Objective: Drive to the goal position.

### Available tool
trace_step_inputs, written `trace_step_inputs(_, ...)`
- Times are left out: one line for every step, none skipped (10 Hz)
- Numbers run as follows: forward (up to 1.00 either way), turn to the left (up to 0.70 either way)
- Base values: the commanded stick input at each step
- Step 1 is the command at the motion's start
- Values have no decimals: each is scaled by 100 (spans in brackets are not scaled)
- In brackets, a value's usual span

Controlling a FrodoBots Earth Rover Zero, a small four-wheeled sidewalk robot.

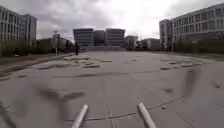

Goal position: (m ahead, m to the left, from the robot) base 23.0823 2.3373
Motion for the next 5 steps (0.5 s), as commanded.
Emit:
trace_step_inputs(100,0)
trace_step_inputs(100,0)
trace_step_inputs(100,0)
trace_step_inputs(100,0)
trace_step_inputs(100,0)
